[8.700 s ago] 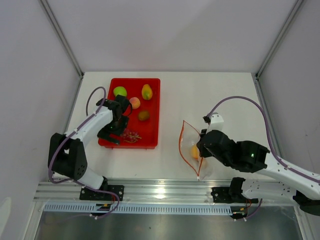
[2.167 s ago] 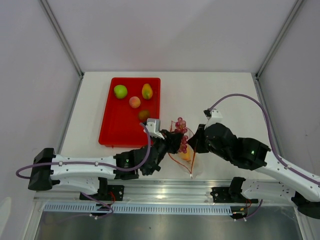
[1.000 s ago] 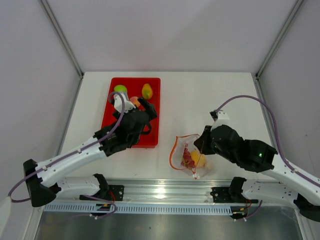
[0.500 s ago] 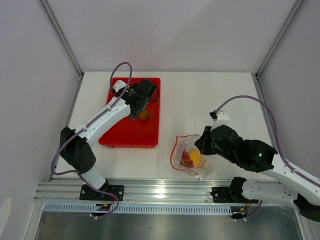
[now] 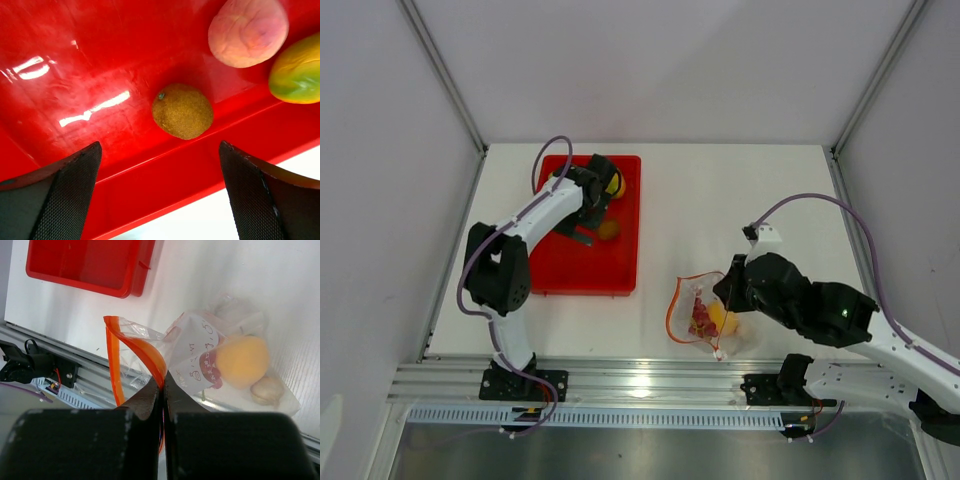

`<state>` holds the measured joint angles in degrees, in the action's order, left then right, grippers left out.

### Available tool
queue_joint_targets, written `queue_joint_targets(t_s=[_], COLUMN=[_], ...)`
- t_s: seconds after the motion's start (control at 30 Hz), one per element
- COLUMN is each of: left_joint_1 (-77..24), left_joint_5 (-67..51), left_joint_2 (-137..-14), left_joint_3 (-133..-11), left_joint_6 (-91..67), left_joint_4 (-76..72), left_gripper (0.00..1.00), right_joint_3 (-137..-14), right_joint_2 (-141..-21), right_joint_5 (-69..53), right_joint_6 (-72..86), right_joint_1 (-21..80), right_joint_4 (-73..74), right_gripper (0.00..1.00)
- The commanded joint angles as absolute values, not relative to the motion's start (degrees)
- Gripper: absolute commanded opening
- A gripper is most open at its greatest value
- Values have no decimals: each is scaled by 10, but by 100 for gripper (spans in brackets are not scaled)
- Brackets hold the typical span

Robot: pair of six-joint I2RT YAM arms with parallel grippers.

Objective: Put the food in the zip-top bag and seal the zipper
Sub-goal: Pick up the fake fruit from the bin.

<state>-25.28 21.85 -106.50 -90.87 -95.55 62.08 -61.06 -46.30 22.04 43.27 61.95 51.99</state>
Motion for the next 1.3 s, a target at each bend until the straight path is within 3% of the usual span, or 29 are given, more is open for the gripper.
queue_joint_targets(t_s=[0.0, 0.3, 0.8, 1.27], left_joint_1=[-244, -235, -214, -208], left_joint_5=[168, 121, 50, 54], left_joint_2=[-1081, -1106, -1153, -1162], left_joint_3=[-913, -887, -869, -853], left_joint_6=[-976, -991, -1060, -1075], left_joint_4=[592, 509, 490, 510], left_gripper=[99, 99, 100, 85], right_joint_3=[-609, -598, -583, -577], right_joint_2=[-462, -456, -452, -446], right_joint_5=[231, 236, 234, 231], right_joint_6=[421, 417, 411, 411], right_joint_1=[615, 615, 613, 608], right_joint_4=[502, 504, 496, 495], right_gripper=[0, 0, 0, 0])
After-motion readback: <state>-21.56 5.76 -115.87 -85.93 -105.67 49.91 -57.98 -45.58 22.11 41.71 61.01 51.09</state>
